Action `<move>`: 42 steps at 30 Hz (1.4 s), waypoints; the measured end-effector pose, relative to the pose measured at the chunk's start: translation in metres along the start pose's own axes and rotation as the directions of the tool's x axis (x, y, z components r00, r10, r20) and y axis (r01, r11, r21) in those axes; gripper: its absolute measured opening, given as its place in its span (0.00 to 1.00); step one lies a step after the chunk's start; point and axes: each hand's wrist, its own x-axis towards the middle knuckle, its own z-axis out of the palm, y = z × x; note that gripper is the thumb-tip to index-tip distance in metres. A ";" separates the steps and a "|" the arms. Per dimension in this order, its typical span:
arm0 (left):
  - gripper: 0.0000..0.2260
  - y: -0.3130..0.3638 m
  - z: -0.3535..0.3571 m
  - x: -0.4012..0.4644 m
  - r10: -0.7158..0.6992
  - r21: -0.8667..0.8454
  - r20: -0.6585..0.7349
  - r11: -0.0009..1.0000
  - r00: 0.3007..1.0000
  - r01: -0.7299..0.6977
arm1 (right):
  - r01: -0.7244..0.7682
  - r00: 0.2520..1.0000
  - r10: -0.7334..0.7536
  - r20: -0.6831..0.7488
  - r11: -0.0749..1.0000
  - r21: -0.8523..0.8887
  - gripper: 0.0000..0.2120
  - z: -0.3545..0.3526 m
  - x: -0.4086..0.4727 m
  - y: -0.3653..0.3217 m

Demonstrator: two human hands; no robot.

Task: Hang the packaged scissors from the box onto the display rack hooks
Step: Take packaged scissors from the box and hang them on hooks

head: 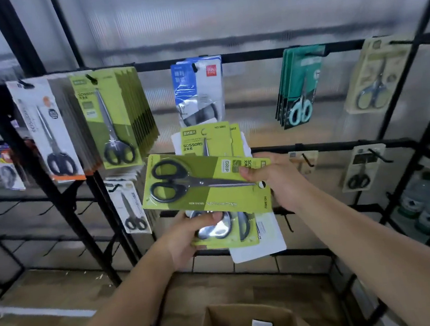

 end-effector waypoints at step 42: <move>0.23 0.003 -0.044 -0.012 0.146 -0.160 -0.372 0.963 0.917 -0.218 | -0.032 0.998 0.000 0.060 0.855 0.518 0.13 0.055 -0.004 0.010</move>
